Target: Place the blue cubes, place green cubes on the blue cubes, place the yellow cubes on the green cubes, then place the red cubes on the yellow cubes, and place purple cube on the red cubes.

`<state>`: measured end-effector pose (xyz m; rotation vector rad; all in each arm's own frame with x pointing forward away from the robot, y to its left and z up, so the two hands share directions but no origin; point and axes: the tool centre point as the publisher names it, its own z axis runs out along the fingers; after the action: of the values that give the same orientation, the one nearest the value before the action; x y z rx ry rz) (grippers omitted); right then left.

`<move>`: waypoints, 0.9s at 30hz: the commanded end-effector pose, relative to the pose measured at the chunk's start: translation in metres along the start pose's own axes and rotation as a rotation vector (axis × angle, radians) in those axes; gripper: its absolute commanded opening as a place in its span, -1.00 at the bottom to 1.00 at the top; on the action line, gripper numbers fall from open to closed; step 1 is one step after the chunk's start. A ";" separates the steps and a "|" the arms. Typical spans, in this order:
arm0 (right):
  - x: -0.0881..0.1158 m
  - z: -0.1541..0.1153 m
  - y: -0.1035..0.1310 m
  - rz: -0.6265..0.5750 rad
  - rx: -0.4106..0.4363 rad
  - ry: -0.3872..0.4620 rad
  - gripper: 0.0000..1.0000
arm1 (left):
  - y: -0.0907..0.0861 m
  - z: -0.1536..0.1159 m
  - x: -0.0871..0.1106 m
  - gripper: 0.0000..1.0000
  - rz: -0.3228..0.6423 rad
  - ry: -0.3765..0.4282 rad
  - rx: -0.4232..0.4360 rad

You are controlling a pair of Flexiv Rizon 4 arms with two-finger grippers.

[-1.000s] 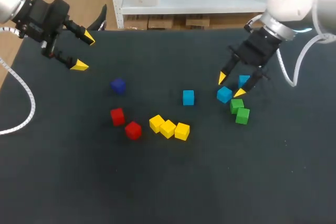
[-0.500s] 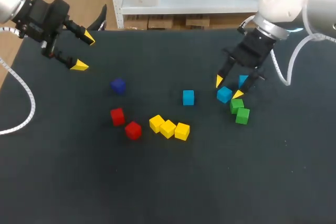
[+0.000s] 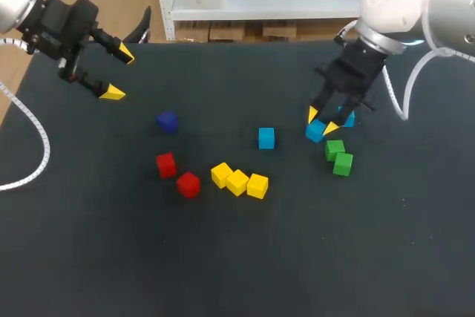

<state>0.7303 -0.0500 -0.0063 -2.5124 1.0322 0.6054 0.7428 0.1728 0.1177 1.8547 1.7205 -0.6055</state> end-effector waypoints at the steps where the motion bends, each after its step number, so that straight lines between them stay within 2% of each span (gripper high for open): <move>1: -0.003 -0.005 0.007 0.130 0.075 0.013 -1.00 | 0.001 0.000 0.001 1.00 0.004 -0.002 0.000; 8: -0.026 -0.014 0.001 0.512 0.221 0.034 -1.00 | 0.001 0.000 0.001 1.00 0.004 -0.002 0.000; 12: -0.040 -0.015 -0.006 0.708 0.262 0.069 -1.00 | 0.001 0.000 0.001 1.00 0.004 -0.002 0.000; 17: -0.056 -0.012 -0.007 0.809 0.315 0.061 -1.00 | 0.001 0.000 0.001 1.00 0.004 -0.002 0.000; 27: -0.063 -0.001 -0.004 0.934 0.361 0.099 -1.00 | 0.001 0.000 0.001 1.00 0.004 -0.002 0.000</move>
<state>0.7009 -0.0126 0.0271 -1.8134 2.0632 0.6270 0.7428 0.1728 0.1177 1.8547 1.7205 -0.6055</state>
